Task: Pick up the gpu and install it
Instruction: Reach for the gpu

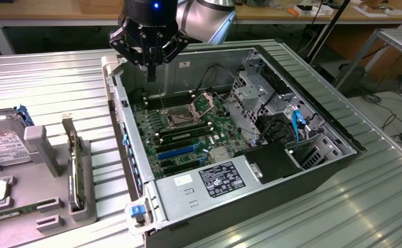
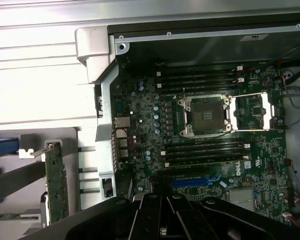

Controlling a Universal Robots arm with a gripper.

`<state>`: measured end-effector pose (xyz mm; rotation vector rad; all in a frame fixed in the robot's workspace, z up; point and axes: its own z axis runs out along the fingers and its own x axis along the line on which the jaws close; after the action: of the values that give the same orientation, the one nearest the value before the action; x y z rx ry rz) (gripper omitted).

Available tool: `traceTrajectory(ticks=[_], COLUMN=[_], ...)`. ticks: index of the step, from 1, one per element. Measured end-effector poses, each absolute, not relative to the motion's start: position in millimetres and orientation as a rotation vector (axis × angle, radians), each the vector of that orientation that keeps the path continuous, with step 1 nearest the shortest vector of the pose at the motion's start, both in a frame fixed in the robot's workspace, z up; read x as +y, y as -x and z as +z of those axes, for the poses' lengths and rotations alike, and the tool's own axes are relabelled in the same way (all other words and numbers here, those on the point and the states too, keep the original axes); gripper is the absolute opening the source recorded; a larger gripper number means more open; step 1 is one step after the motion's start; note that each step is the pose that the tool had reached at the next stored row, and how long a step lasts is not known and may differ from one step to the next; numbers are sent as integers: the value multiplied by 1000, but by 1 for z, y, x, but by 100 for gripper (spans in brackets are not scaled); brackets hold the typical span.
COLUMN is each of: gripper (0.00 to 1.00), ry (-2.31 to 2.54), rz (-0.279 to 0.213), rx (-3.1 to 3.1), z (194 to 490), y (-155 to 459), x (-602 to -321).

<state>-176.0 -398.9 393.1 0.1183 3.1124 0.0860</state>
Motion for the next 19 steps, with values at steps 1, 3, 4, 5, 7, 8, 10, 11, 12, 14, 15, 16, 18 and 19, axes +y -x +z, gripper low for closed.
traceTrajectory(ticks=[1, 3, 4, 5, 7, 8, 10, 11, 12, 14, 15, 16, 18, 19], gripper=[11, 11, 11, 11, 11, 11, 11, 11, 11, 11, 11, 11, 11, 11], ry=[-118, -118, -118, -118, -118, -118, -118, -118, -118, -118, -118, -118, -118, -118], rz=[86, 86, 86, 86, 86, 86, 86, 86, 86, 86, 86, 86, 86, 86], rx=[3112, 3112, 3112, 3113, 3112, 3112, 3112, 3112, 3112, 3112, 3112, 3112, 3112, 3112], z=[393, 393, 393, 393, 393, 393, 393, 393, 393, 393, 393, 393, 393, 393], y=[177, 178, 179, 179, 181, 181, 183, 183, 185, 188, 189, 190, 192, 193], x=[-399, -399, -399, -399, -399, -399, -399, -399, -399, -399, -399, -399, -399, -399])
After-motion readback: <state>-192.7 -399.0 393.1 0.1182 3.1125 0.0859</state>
